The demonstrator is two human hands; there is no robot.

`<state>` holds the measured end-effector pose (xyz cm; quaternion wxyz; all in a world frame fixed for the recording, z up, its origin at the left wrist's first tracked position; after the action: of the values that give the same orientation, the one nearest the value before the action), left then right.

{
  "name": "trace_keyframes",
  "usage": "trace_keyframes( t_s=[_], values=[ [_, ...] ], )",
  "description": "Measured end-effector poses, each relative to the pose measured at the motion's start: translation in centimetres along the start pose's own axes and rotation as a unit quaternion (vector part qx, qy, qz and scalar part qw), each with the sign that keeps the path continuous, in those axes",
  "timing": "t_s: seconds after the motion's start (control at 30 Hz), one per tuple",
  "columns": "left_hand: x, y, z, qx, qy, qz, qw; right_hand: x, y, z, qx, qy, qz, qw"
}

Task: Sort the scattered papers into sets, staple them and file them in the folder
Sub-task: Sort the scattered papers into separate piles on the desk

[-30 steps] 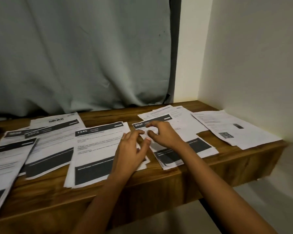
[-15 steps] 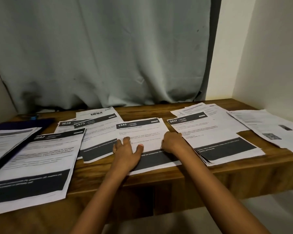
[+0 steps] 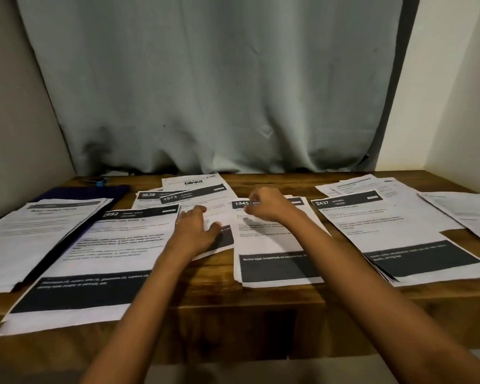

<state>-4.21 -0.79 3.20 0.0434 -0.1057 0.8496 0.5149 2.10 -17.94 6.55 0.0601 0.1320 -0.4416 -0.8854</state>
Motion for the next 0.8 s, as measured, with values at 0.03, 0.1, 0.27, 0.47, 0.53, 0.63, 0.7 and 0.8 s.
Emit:
trace_keyframes(
  t_s=[0.03,0.1,0.27,0.47,0.53,0.63,0.7,0.8],
  values=[
    [-0.5,0.6,1.4,-0.018,0.008,0.005,1.000,-1.0,-0.7,0.6,-0.012,0.003,0.010,1.000],
    [-1.0,1.6,3.5,-0.046,0.008,0.012,0.999,-3.0,-1.9,1.3,-0.026,0.006,0.015,1.000],
    [-1.2,2.3,6.6,-0.095,-0.034,-0.006,0.995,-7.1,-4.3,1.9,-0.039,-0.020,0.027,0.999],
    [-1.1,0.4,8.7,-0.072,-0.047,-0.006,0.996,-11.0,-7.1,1.3,0.011,-0.064,0.029,0.997],
    [-1.3,0.3,8.8,-0.066,-0.048,-0.012,0.997,-11.6,-7.8,1.4,0.036,-0.079,0.026,0.996],
    [-1.5,0.2,8.9,-0.055,-0.051,-0.022,0.997,-12.0,-8.2,1.5,0.077,-0.107,0.025,0.991],
    [-1.6,0.2,9.0,-0.050,-0.058,-0.029,0.997,-12.6,-8.3,1.1,0.077,-0.130,0.024,0.988],
    [-1.7,0.2,9.1,-0.043,-0.060,-0.035,0.997,-13.4,-8.1,0.7,0.076,-0.164,0.040,0.983]
  ],
)
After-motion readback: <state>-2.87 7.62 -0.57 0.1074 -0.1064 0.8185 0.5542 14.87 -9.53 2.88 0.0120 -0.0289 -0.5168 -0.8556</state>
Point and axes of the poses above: each hand's wrist, its own x-axis away from the middle knuckle, its own y-axis out of the back of the hand, z = x × y, the point moved 5 cm from there along -x, towards the middle knuckle, and after that the axes turned 8 degrees about -x, right-handed, at the moved point
